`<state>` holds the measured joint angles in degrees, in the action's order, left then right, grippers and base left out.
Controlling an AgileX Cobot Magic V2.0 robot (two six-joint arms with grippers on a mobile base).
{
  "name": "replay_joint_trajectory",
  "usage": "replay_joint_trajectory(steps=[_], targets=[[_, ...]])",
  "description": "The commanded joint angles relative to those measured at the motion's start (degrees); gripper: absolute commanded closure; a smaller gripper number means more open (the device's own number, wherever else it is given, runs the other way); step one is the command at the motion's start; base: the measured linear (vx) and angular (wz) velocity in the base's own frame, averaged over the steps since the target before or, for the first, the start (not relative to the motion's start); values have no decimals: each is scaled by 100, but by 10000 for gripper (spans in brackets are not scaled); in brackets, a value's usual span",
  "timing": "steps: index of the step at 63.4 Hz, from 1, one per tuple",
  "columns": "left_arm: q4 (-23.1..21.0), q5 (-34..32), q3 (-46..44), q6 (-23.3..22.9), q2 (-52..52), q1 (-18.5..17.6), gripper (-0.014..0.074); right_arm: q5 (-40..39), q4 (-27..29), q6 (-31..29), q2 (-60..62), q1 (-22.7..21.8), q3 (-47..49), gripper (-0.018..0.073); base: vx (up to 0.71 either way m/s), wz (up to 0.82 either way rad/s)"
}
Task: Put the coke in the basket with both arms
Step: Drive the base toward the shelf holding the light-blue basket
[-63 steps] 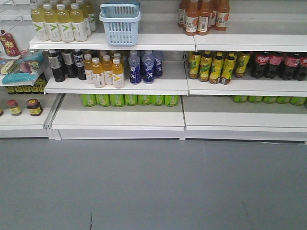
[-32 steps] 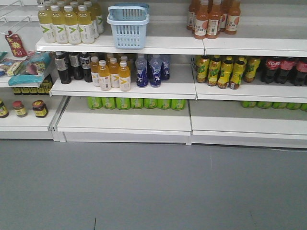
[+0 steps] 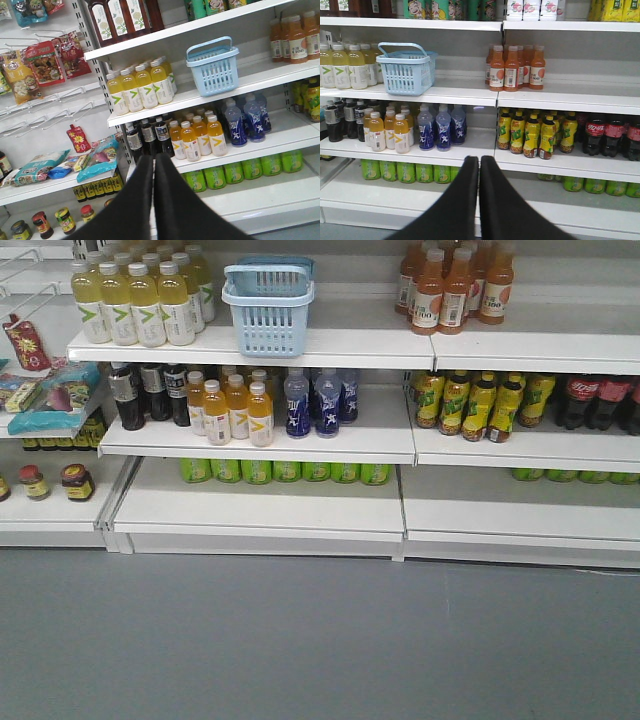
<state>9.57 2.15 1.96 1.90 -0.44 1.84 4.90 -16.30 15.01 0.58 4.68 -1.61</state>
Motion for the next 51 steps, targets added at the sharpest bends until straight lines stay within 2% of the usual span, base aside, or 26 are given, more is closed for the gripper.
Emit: replay_joint_trajectory(steps=[1,51], targets=[[-65,-408,19,-55,-103,5,603,-400,-57,-16,107,-9,-61,564,18,-6],[-65,-408,19,-55,-103,5,603,-400,-57,-16,107,-9,-61,564,19,0]])
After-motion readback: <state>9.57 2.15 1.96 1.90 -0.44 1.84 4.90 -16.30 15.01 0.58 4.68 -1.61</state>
